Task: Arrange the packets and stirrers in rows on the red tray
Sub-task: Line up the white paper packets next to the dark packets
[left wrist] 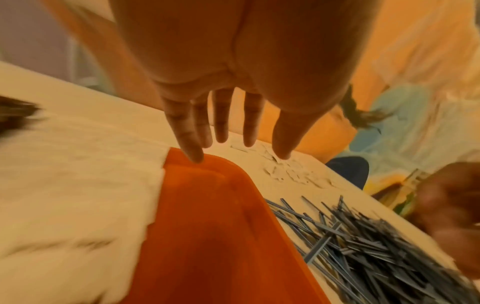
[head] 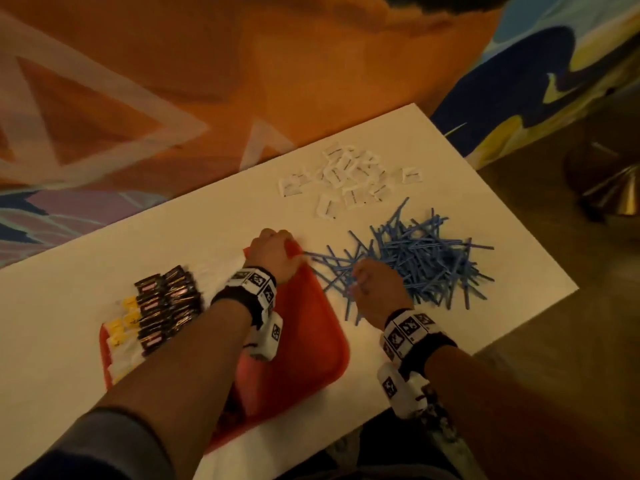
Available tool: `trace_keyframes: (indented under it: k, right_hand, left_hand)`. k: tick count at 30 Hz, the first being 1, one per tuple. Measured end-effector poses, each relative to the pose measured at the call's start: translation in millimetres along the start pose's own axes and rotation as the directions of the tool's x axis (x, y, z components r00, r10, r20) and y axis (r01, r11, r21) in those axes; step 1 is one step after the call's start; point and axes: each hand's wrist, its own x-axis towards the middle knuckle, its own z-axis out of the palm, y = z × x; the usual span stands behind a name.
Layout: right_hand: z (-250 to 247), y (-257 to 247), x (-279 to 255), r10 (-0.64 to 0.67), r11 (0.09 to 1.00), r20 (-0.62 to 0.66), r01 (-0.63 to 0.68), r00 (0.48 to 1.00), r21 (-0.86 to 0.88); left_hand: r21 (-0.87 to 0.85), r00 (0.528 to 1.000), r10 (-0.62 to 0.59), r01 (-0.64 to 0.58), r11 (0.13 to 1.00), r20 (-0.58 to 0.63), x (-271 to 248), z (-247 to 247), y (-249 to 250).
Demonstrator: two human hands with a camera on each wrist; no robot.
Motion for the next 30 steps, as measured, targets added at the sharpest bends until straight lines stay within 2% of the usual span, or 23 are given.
trace_keyframes:
  k: [4, 6, 9, 13, 16, 25, 27, 30]
  right_hand:
    - [-28, 25, 24, -0.029, 0.999, 0.048, 0.027, 0.998, 0.034]
    - [-41, 35, 35, -0.072, 0.997, 0.084, 0.073, 0.994, -0.009]
    - [-58, 44, 51, -0.114, 0.993, 0.108, 0.112, 0.988, 0.022]
    - [-64, 50, 72, -0.127, 0.992, 0.142, 0.123, 0.982, 0.037]
    - [-66, 51, 85, -0.14, 0.99, 0.144, 0.134, 0.98, 0.052]
    - [-58, 41, 103, -0.147, 0.985, 0.164, 0.129, 0.975, 0.117]
    - [-56, 39, 104, -0.149, 0.982, 0.161, 0.127, 0.976, 0.141]
    - [-55, 37, 103, -0.135, 0.981, 0.172, 0.108, 0.976, 0.159]
  left_hand:
    - [0.165, 0.999, 0.049, -0.052, 0.985, 0.019, 69, 0, 48]
    - [0.238, 0.997, 0.069, -0.075, 0.968, 0.034, 102, -2, 67]
    - [0.279, 0.996, 0.017, -0.042, 0.959, 0.091, 142, -9, 84]
    - [0.344, 0.983, -0.007, -0.057, 0.937, 0.182, 177, -13, 90]
    - [0.426, 0.983, 0.029, -0.106, 0.899, 0.182, 182, -12, 88]
    - [0.212, 0.996, 0.079, -0.069, 0.975, -0.038, 155, 6, 87]
    - [0.103, 0.994, 0.045, -0.035, 0.994, -0.099, 149, 10, 88]
    - [-0.058, 0.994, -0.038, 0.032, 0.998, -0.106, 140, 13, 83]
